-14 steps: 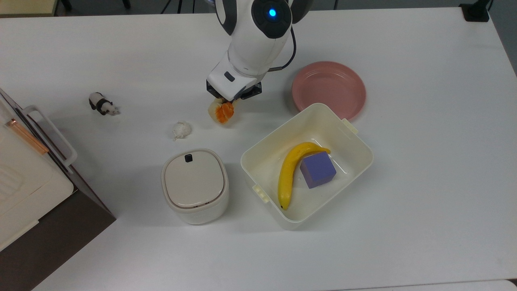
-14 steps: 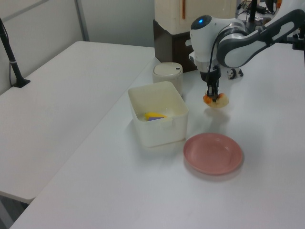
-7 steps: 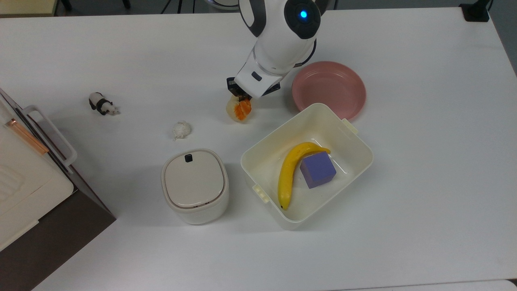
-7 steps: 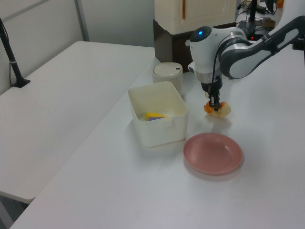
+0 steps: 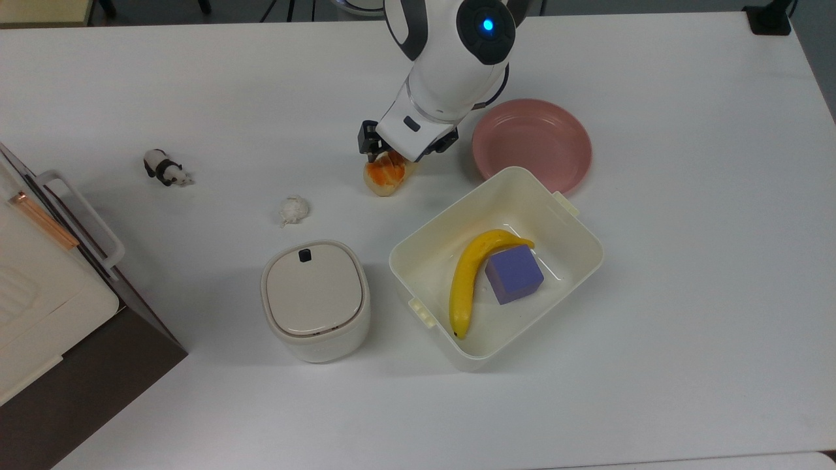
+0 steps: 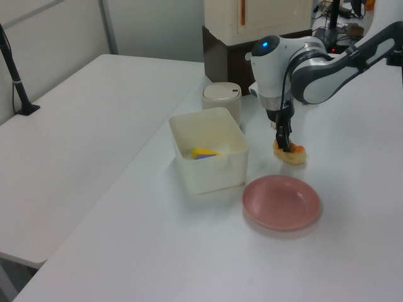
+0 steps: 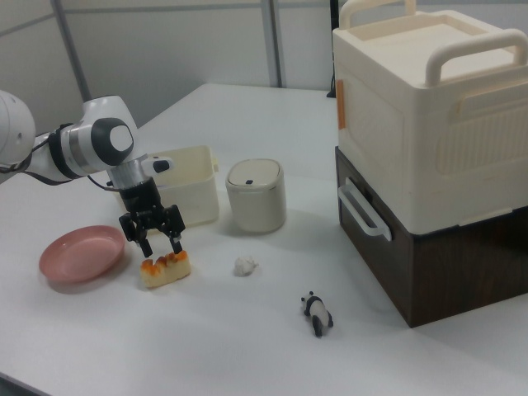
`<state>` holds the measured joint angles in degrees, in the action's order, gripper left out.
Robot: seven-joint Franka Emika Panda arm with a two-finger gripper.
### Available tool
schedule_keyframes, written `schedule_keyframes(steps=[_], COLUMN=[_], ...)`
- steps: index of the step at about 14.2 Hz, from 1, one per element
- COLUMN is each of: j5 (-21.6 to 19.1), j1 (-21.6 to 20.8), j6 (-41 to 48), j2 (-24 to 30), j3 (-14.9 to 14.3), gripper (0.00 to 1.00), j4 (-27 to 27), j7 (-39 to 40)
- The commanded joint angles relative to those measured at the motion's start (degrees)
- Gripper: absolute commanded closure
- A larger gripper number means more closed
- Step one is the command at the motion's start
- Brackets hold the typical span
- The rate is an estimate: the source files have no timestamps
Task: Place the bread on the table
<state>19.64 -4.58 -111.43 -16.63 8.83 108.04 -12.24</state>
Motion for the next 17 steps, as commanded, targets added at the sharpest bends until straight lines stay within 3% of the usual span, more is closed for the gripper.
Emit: schedule_keyframes(steps=[1, 2, 4, 6, 9, 16, 17], j5=[0.8, -0.1, -8.1, -11.4, -12.8, -15.9, -18.8], j1=[0.4, 1.7, 4.8, 6.3, 7.4, 10.3, 10.8], j6=[1.3, 4.2, 11.0, 14.4, 16.9, 16.9, 16.9], j2=[1.2, 1.1, 1.2, 1.3, 1.7, 1.8, 1.8], j3=[-0.2, -0.3, -1.0, -2.6, -3.6, -4.5, -5.4], gripper=[0.00, 0.00, 0.00, 0.00, 0.00, 0.00, 0.00], j4=[-1.5, -5.4, -14.9, -19.6, -23.0, -30.5, -31.0], j7=[-0.2, -0.3, 2.2, 4.8, 7.5, 5.4, 5.8])
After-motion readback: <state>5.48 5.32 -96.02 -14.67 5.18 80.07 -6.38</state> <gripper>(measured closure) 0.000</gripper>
